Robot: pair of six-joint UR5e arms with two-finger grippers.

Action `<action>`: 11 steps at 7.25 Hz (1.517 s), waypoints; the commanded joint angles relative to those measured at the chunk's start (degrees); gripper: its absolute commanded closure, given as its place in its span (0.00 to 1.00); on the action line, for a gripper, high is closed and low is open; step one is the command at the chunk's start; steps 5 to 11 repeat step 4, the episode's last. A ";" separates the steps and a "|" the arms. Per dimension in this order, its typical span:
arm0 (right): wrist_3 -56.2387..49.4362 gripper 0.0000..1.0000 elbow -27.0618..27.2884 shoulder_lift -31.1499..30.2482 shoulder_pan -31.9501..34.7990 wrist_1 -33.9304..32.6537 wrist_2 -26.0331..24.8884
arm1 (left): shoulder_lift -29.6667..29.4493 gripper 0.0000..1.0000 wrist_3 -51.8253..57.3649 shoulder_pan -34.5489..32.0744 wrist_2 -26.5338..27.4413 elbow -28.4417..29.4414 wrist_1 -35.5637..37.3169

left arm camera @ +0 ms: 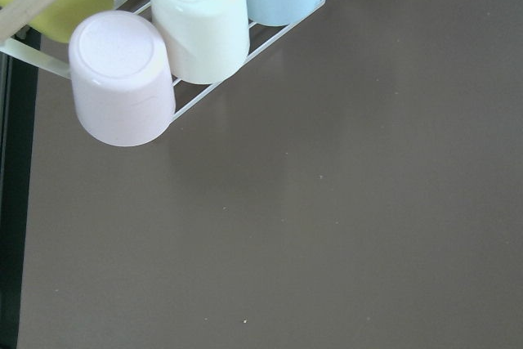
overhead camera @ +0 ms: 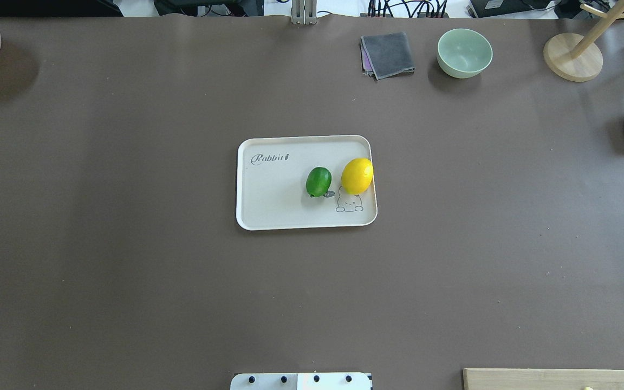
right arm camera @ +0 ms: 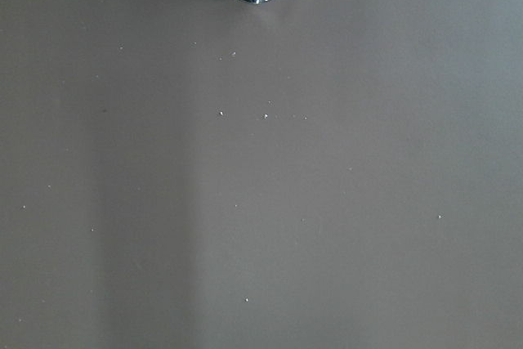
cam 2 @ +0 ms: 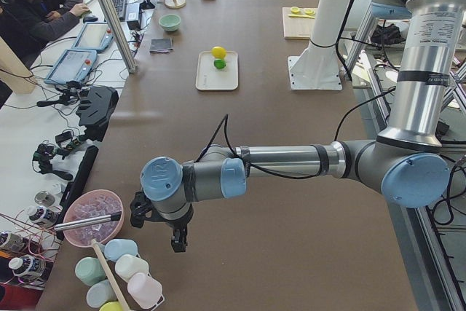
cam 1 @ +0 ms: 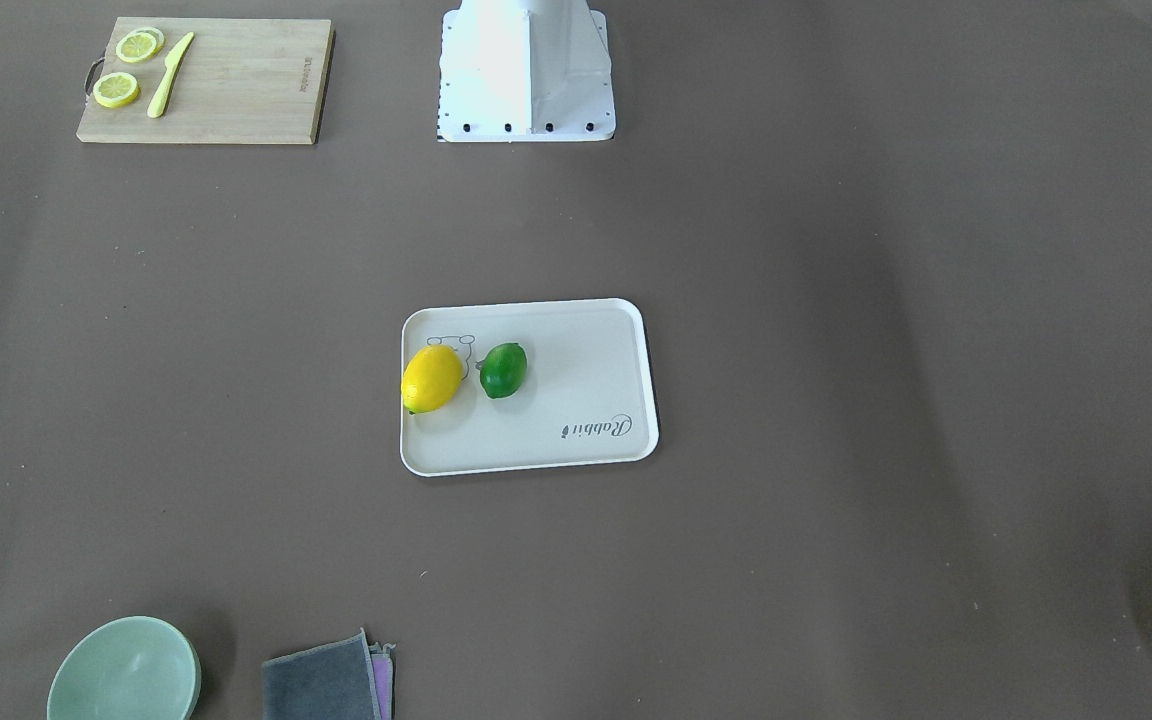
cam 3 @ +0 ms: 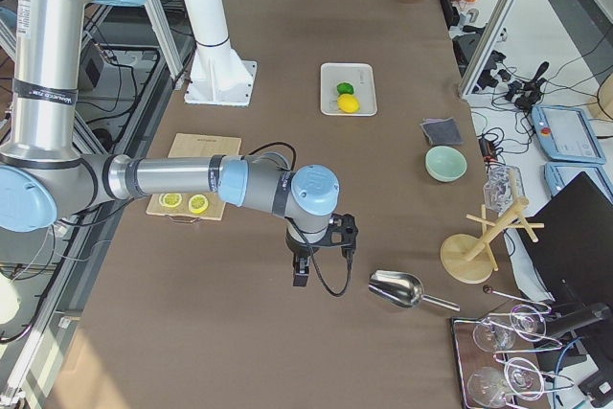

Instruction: Place all lemons on tray

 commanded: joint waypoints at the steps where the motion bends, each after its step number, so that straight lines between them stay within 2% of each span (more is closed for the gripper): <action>1: 0.00 0.00 0.00 0.00 0.00 0.07 0.85 | 0.02 0.02 0.02 0.04 -0.26 -0.16 -0.34; 11: 0.00 0.00 0.09 0.09 0.00 0.07 1.21 | 0.02 0.02 0.11 0.04 -0.35 -0.33 -0.08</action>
